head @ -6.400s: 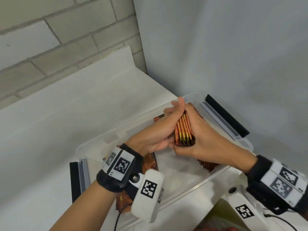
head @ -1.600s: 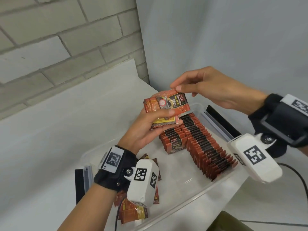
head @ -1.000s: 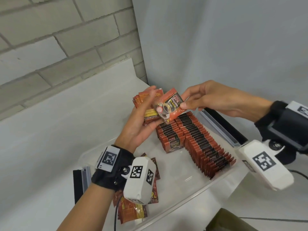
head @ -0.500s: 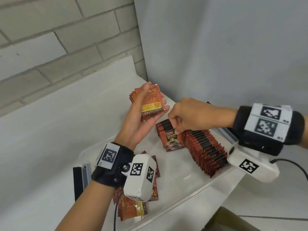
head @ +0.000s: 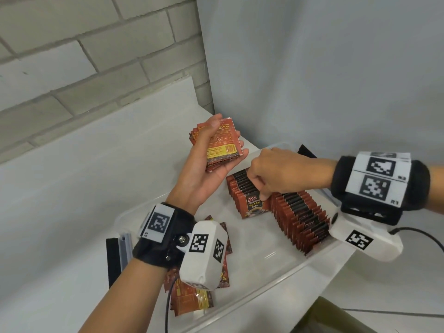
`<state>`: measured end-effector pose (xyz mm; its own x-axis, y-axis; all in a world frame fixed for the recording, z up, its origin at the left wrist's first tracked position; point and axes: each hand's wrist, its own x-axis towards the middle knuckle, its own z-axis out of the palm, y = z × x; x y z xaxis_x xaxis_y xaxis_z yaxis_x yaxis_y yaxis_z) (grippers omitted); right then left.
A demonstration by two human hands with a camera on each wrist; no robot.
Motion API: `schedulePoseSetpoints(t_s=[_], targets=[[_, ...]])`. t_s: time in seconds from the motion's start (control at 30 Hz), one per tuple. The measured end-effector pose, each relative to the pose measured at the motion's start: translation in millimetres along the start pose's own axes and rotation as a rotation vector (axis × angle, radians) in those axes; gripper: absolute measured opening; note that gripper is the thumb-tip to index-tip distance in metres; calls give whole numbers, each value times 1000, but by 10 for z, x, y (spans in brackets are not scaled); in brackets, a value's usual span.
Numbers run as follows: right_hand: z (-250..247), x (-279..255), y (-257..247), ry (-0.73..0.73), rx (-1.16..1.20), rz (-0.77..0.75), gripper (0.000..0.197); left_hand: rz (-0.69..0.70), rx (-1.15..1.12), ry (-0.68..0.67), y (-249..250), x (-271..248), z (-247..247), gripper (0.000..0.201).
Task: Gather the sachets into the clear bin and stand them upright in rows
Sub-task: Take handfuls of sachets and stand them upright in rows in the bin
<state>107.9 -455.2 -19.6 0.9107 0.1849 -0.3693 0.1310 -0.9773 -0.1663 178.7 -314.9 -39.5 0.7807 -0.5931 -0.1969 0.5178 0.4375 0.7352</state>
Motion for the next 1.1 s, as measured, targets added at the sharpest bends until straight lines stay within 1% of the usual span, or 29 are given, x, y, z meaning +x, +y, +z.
schedulePoseSetpoints(t_s=[0.27, 0.33, 0.53, 0.67, 0.73, 0.83, 0.87, 1.0, 1.1], targets=[[36, 32, 31, -8, 9, 4, 19, -1, -32, -30, -14, 2, -4, 32], [49, 40, 50, -14, 32, 8, 18, 10, -34, -45, -17, 3, -13, 28], [71, 8, 110, -4, 137, 38, 21, 26, -17, -46, -15, 0, -17, 28], [-109, -95, 178, 46, 319, 96, 25, 34, 32, -34, -16, -2, -8, 26], [-240, -149, 211, 66, 430, 121, 31, 37, 64, -34, -17, -4, -8, 27], [-368, -228, 241, 101, 687, 149, 45, 33, 89, -47, -27, -9, -9, 31], [-382, -241, 243, 128, 755, 150, 46, 34, 97, -56, -33, -8, -13, 33], [-338, -222, 222, 270, 922, 166, 40, 32, 114, -106, -37, -20, -5, 41], [-285, -200, 218, 326, 1001, 178, 33, 38, 127, -101, -30, -20, -5, 43]])
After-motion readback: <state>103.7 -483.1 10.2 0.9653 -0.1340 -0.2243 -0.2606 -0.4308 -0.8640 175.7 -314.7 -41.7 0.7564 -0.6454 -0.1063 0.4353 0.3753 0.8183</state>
